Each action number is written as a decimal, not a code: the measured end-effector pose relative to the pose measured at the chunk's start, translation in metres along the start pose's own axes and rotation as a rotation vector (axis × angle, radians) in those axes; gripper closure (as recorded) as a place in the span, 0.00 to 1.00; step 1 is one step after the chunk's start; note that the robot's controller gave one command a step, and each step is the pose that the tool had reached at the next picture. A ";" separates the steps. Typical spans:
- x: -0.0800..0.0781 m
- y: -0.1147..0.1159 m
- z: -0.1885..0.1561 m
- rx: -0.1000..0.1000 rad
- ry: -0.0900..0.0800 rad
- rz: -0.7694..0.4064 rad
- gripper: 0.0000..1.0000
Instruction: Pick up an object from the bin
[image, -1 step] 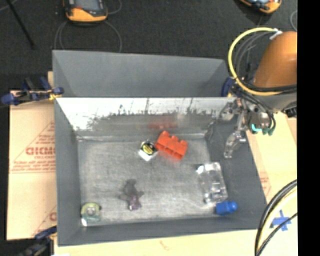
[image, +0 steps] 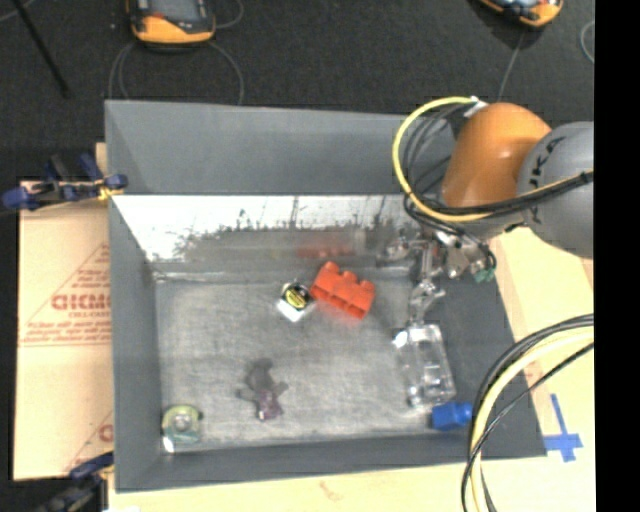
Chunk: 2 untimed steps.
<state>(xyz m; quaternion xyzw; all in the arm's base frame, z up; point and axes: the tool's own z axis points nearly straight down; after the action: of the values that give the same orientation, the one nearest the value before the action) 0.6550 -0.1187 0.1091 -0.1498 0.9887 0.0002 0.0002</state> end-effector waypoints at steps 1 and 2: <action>-0.018 0.076 -0.011 -0.001 -0.003 -0.118 0.00; -0.027 0.086 0.004 0.001 -0.007 0.049 0.00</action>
Offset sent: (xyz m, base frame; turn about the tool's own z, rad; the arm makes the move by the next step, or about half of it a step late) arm -0.0065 0.0746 0.0090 -0.1120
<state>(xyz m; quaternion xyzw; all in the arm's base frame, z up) 0.6553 -0.0281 0.1054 -0.1258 0.9921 0.0001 0.0036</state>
